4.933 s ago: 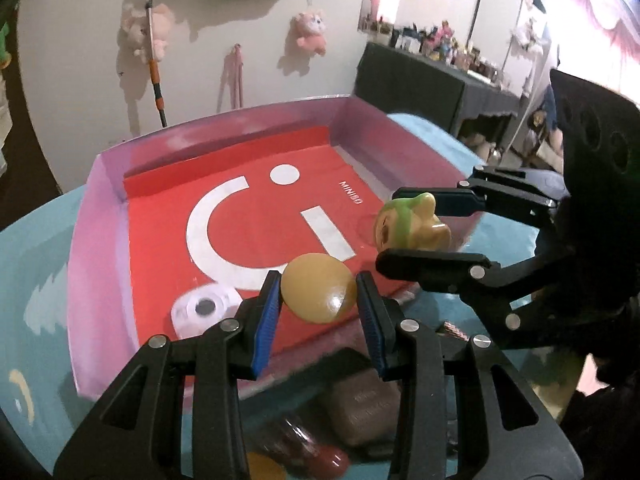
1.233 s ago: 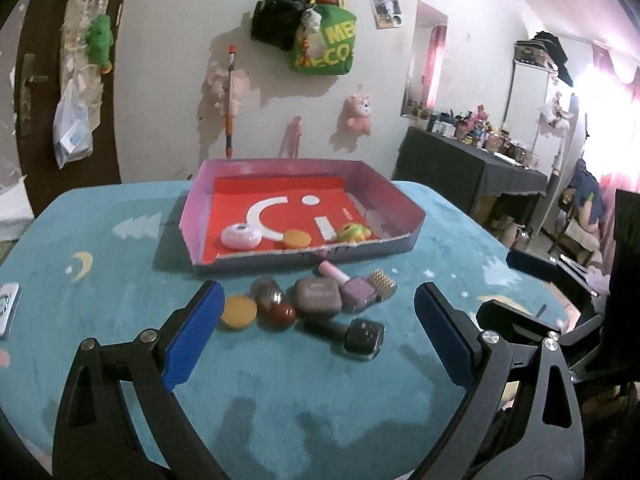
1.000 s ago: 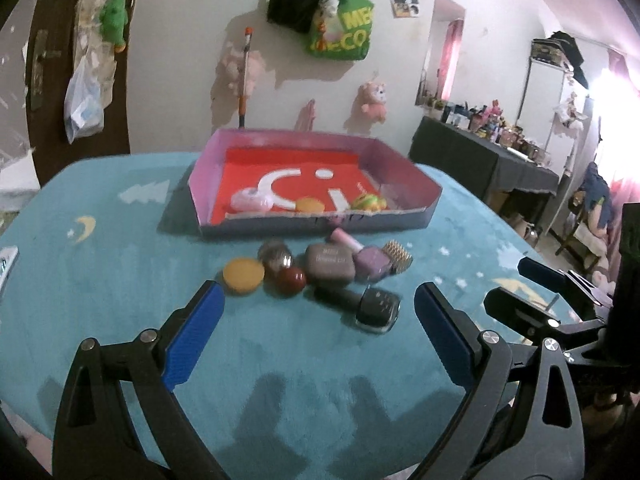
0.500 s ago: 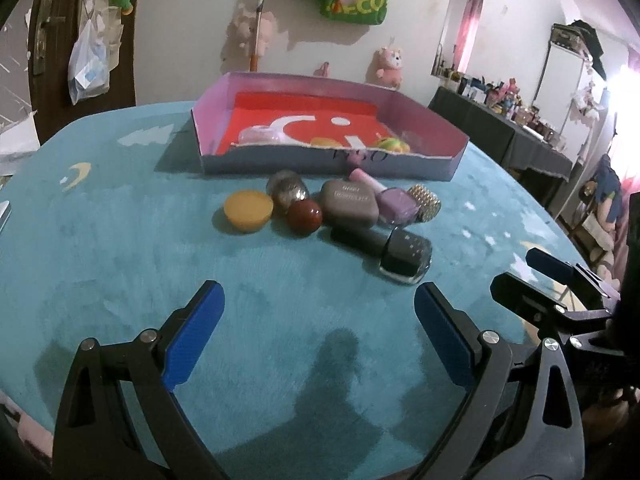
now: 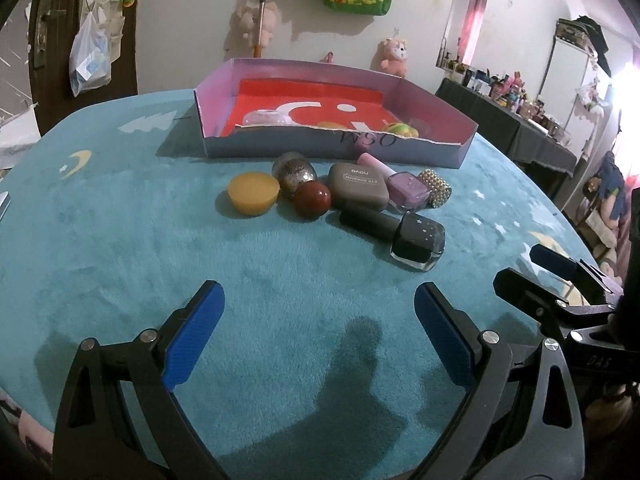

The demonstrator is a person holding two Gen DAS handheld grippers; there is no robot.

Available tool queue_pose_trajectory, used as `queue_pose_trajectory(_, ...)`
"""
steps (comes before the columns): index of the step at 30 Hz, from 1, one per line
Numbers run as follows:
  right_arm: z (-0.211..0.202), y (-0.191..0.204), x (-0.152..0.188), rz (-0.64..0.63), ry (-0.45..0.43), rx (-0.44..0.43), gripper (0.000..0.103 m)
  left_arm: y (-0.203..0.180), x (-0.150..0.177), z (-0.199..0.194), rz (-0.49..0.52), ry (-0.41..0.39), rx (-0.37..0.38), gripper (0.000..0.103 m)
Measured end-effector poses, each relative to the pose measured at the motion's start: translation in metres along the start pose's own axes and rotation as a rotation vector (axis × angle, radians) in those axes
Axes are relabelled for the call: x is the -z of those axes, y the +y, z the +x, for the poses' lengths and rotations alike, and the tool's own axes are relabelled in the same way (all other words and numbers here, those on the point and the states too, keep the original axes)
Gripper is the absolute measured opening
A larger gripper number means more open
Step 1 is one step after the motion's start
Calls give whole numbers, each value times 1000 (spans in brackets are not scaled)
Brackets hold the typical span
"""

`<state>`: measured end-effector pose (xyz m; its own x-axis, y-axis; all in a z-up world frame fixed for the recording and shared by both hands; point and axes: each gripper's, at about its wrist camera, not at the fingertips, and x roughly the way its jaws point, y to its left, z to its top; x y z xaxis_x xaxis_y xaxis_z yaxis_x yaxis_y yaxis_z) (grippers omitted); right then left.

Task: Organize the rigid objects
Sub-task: 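Move both open grippers back over the items lying beside the box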

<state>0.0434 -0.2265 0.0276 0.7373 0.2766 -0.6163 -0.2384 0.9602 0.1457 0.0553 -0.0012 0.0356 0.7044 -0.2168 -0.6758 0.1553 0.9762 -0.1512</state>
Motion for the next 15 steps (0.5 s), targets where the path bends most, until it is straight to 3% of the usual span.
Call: queue_pose_trajectory(15,11,-10,-19,20,19,5,103,13,-28,13,-7,23,-47,97)
